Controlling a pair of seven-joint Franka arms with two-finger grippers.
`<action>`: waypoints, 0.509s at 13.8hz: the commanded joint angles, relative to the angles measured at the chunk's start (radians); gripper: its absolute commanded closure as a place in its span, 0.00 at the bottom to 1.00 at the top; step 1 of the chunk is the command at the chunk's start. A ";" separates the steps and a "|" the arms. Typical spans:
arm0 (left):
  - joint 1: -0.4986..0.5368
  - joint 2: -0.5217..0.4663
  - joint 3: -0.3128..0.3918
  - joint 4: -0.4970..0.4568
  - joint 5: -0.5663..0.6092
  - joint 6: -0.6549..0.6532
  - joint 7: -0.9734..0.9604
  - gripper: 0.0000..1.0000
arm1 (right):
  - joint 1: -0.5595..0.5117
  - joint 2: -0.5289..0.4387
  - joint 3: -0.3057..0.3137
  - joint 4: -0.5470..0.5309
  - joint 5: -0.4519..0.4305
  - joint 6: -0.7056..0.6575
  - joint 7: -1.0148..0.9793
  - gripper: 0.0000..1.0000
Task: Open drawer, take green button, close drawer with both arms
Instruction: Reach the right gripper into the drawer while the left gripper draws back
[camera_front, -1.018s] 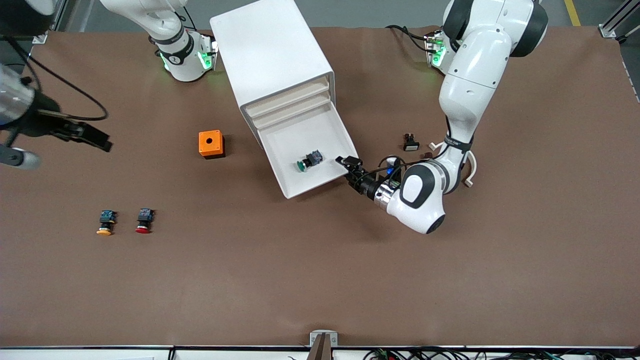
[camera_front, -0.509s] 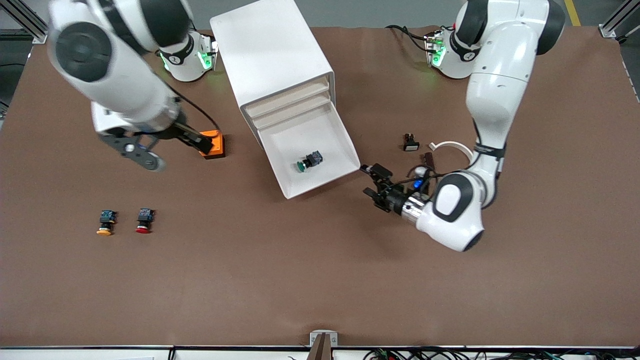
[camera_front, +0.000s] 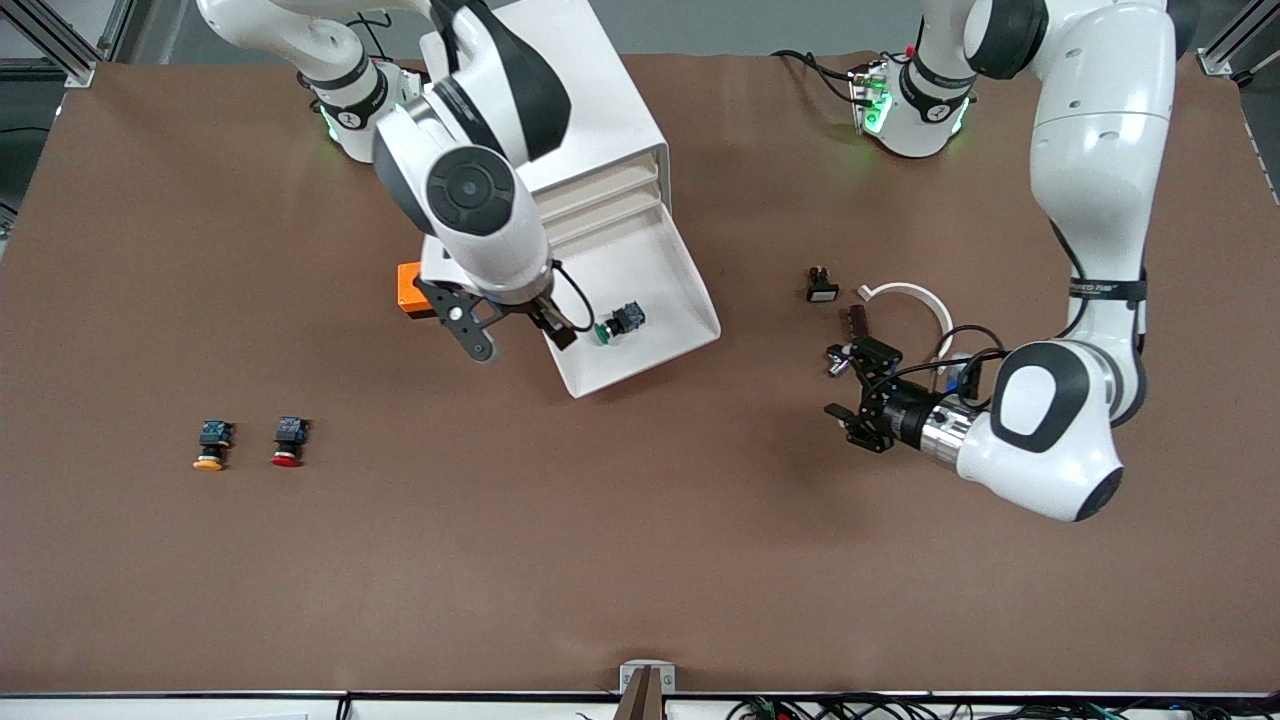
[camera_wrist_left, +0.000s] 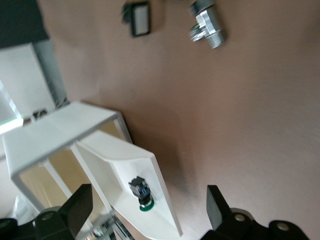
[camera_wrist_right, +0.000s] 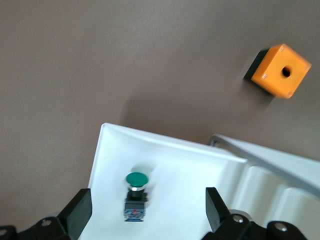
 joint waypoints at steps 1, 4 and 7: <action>-0.008 -0.104 0.006 -0.008 0.139 0.012 0.235 0.00 | 0.025 0.062 -0.011 0.018 0.044 0.091 0.091 0.00; -0.017 -0.202 -0.009 -0.013 0.337 0.017 0.411 0.00 | 0.026 0.118 -0.011 0.020 0.048 0.148 0.136 0.00; -0.017 -0.227 -0.025 -0.011 0.350 0.017 0.607 0.00 | 0.051 0.141 -0.011 0.020 0.099 0.147 0.156 0.00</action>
